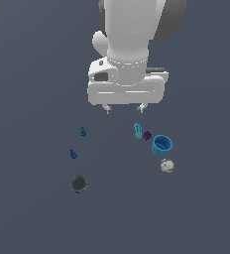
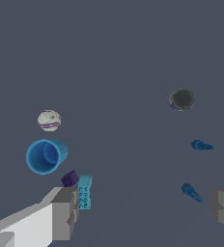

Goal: Pick up a designated object from a clutter of objects.

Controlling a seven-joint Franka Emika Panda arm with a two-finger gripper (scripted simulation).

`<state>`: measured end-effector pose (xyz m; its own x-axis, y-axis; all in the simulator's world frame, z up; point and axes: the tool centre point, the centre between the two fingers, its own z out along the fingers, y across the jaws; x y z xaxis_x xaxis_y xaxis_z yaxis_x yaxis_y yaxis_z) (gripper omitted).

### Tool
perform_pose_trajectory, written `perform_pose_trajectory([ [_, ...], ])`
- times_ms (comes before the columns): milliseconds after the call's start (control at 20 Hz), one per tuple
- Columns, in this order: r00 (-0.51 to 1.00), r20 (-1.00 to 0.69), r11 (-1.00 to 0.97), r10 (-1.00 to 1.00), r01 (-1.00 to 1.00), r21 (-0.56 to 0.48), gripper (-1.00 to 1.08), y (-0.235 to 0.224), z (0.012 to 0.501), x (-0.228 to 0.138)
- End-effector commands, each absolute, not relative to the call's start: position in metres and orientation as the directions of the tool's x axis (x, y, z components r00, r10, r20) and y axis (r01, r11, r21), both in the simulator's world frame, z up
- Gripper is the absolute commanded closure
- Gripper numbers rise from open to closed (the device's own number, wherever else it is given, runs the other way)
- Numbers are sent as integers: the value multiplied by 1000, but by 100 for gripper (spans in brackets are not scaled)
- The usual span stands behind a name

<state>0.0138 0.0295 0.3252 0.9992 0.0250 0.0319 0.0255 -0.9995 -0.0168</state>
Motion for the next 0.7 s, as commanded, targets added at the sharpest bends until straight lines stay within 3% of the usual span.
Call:
perform_pose_trajectory([
  [0,999,32,-1000,25,26,-17,-92,30,325,14],
  [650,998,61,-1000,7,8,-22,-92,26,341,18],
])
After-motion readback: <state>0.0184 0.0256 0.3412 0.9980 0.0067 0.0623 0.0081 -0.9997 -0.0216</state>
